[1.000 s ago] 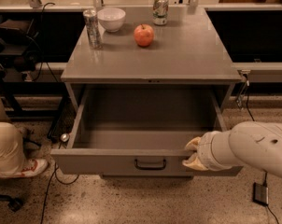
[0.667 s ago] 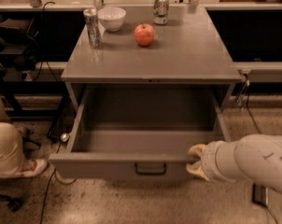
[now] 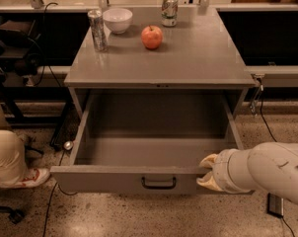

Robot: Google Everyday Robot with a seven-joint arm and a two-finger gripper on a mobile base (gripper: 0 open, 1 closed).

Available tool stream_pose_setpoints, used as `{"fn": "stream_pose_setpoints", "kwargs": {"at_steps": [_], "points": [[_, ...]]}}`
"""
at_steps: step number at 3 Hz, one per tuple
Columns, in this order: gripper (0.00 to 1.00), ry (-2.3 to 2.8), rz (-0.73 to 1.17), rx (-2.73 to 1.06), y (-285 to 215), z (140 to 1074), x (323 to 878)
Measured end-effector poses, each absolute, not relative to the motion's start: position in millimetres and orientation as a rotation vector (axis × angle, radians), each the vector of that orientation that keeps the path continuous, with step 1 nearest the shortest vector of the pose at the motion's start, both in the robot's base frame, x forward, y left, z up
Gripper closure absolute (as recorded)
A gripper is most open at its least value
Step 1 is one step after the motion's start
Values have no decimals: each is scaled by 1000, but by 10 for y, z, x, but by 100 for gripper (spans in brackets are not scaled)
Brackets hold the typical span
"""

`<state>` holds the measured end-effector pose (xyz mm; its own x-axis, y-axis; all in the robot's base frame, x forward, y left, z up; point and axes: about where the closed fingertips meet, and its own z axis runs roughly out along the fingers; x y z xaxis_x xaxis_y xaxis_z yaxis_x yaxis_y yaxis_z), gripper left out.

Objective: Open top drawer

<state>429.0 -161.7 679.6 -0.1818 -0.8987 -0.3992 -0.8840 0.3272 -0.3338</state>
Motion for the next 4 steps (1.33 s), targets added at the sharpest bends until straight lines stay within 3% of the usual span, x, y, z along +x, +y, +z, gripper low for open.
{"fn": "stream_pose_setpoints", "kwargs": {"at_steps": [1, 2, 3, 4], "points": [[51, 2069, -42, -1564, -1614, 6815, 4289], [21, 2069, -46, -1565, -1623, 6842, 4290], [1, 2087, -39, -1559, -1688, 6899, 4301], [0, 2104, -110, -1525, -1974, 7203, 4313]]}}
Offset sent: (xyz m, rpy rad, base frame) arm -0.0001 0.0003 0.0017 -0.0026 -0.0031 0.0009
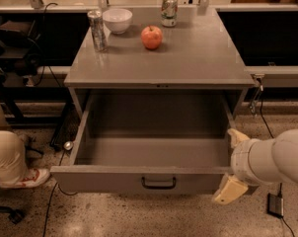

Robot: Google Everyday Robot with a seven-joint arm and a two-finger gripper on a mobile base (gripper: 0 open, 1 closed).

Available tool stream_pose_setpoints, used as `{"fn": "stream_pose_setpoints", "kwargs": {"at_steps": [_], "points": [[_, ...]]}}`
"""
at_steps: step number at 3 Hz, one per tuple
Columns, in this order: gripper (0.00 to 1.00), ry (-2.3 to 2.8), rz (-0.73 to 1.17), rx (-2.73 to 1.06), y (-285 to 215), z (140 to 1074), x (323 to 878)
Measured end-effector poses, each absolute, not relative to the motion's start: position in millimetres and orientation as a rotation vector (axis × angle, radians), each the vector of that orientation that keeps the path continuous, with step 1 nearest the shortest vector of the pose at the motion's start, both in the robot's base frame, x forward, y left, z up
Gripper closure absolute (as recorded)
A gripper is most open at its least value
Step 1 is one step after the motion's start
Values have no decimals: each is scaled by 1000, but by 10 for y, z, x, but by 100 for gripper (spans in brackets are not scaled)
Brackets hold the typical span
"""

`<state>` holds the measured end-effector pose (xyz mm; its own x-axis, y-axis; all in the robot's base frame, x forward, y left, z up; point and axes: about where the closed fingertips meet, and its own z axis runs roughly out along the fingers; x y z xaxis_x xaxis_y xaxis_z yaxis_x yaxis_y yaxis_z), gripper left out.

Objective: Open top drawer

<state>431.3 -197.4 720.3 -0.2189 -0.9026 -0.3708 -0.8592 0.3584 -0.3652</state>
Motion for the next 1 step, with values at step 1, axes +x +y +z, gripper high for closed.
{"fn": "stream_pose_setpoints", "kwargs": {"at_steps": [1], "points": [[0, 2175, -169, -1438, -2523, 7627, 4384]]}}
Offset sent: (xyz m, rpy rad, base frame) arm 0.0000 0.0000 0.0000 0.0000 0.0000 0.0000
